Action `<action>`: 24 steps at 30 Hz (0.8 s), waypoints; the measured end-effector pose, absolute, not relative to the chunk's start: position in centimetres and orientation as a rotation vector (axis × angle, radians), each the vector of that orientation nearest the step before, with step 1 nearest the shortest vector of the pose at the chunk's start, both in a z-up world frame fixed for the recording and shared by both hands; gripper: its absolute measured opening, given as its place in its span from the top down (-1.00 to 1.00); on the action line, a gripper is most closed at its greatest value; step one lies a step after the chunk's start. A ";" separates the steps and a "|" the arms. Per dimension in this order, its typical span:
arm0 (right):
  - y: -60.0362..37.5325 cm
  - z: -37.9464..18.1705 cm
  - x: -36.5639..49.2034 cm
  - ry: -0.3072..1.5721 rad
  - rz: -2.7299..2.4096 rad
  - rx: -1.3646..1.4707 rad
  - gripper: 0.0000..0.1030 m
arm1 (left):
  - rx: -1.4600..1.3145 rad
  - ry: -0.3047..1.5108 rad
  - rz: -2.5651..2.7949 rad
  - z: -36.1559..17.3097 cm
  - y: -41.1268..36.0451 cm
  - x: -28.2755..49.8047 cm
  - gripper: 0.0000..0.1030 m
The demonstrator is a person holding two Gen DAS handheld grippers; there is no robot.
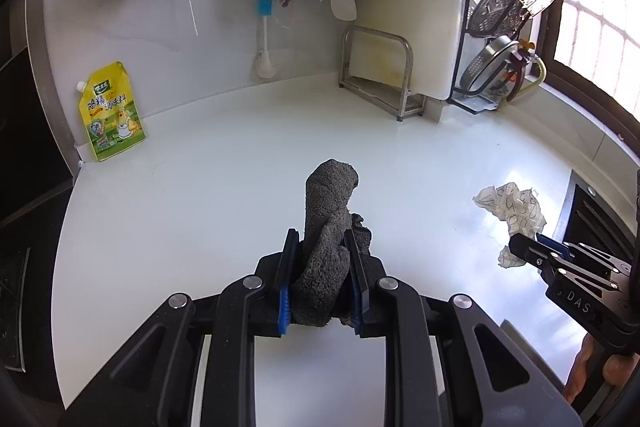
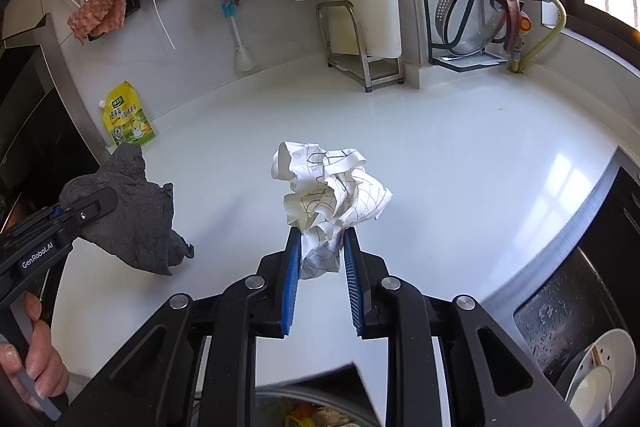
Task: Collect trash
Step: 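Carry the grey cloth and crumpled paper over the grey basket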
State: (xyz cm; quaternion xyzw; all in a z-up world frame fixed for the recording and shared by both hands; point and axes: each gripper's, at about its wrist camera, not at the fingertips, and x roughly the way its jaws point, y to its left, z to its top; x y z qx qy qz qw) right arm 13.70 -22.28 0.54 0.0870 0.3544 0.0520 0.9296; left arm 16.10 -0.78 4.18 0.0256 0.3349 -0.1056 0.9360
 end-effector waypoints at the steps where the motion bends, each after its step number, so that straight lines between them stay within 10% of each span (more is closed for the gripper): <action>1: -22.1 0.7 12.5 0.725 0.100 0.174 0.59 | 0.055 0.682 -0.222 4.4 -0.7 15.2 0.58; 24: -20.0 0.4 -6.0 0.715 0.047 0.191 0.59 | 0.091 0.657 -0.385 3.8 -1.9 -1.3 0.58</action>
